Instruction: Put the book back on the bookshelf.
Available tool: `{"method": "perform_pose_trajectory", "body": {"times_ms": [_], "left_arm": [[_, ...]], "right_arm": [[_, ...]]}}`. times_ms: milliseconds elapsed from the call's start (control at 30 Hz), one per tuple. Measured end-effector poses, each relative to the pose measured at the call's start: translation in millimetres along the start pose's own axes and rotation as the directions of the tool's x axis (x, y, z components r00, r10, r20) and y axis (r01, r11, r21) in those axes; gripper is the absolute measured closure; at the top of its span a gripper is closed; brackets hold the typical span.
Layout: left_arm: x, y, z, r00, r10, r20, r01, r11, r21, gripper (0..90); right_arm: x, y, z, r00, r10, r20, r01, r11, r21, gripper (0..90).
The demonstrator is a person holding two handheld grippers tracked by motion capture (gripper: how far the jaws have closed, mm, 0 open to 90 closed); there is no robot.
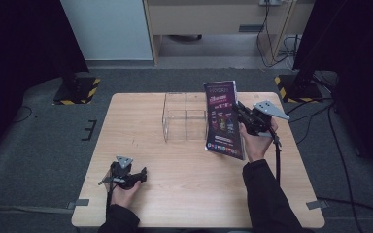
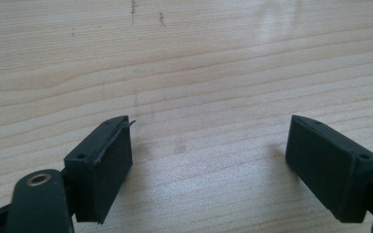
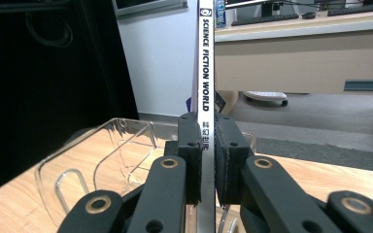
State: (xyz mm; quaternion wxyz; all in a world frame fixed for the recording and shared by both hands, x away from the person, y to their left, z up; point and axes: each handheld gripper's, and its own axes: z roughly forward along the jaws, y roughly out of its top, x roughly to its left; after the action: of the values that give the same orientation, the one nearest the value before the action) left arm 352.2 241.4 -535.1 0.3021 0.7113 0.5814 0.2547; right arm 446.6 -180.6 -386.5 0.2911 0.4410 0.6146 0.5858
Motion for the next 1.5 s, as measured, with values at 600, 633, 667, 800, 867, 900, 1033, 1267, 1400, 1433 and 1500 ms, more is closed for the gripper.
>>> {"method": "perform_pose_trajectory", "body": {"times_ms": [600, 633, 667, 800, 867, 900, 1033, 1267, 1400, 1433, 1500], "left_arm": [[0.2, 0.1, 0.0, 1.0, 0.002, 0.002, -0.002, 1.0, 0.001, 15.9], [0.2, 0.1, 0.0, 1.0, 0.001, 0.001, -0.001, 1.0, 0.001, 15.9], [0.2, 0.1, 0.0, 1.0, 0.002, 0.001, -0.002, 1.0, 0.001, 15.9], [0.1, 0.1, 0.1, 1.0, 0.002, 0.001, -0.002, 1.0, 0.0, 15.9], [0.1, 0.0, 0.1, 1.0, 0.002, 0.001, -0.002, 1.0, 0.0, 15.9], [0.1, 0.1, 0.0, 1.0, 0.002, 0.001, -0.002, 1.0, 0.001, 15.9], [0.1, 0.0, 0.1, 1.0, 0.002, 0.001, -0.002, 1.0, 0.0, 15.9], [0.1, 0.0, 0.1, 1.0, 0.002, 0.001, -0.002, 1.0, 0.0, 15.9], [0.0, 0.0, 0.1, 1.0, 0.002, 0.0, -0.002, 1.0, 0.0, 15.9], [0.1, 0.0, 0.1, 1.0, 0.002, 0.0, -0.002, 1.0, 0.0, 15.9], [0.0, 0.0, 0.1, 1.0, 0.002, 0.0, -0.002, 1.0, 0.0, 15.9]], "right_arm": [[9.9, 21.2, 25.9, 0.9988, -0.002, 0.05, 0.008, 0.993, -0.119, 83.5], [9.9, 18.1, 26.6, 0.9984, -0.006, 0.055, 0.013, 0.992, -0.129, 83.5], [10.1, 16.5, 27.1, 0.9983, -0.014, 0.057, 0.022, 0.992, -0.127, 83.4], [11.2, 9.1, 24.7, 0.9983, -0.027, 0.051, 0.034, 0.99, -0.137, 83.4], [11.6, 8.8, 22.4, 0.9983, -0.027, 0.052, 0.034, 0.991, -0.132, 83.3], [11.5, 8.8, 21.3, 0.9985, -0.026, 0.048, 0.032, 0.991, -0.127, 83.2], [12.6, 8.2, 15.6, 0.9984, -0.037, 0.043, 0.041, 0.994, -0.104, 83.0], [12.1, 3.6, 0.7, 0.9991, -0.032, 0.026, 0.034, 0.997, -0.07, 83.0], [10.4, 1.2, -9.3, 0.9994, -0.033, 0.012, 0.034, 0.998, -0.057, 83.0], [10.3, 0.8, -11.2, 0.9994, -0.032, 0.011, 0.033, 0.998, -0.053, 82.9], [9.8, -0.8, -16.9, 0.9992, -0.039, 0.005, 0.039, 0.998, -0.043, 82.9]]}}
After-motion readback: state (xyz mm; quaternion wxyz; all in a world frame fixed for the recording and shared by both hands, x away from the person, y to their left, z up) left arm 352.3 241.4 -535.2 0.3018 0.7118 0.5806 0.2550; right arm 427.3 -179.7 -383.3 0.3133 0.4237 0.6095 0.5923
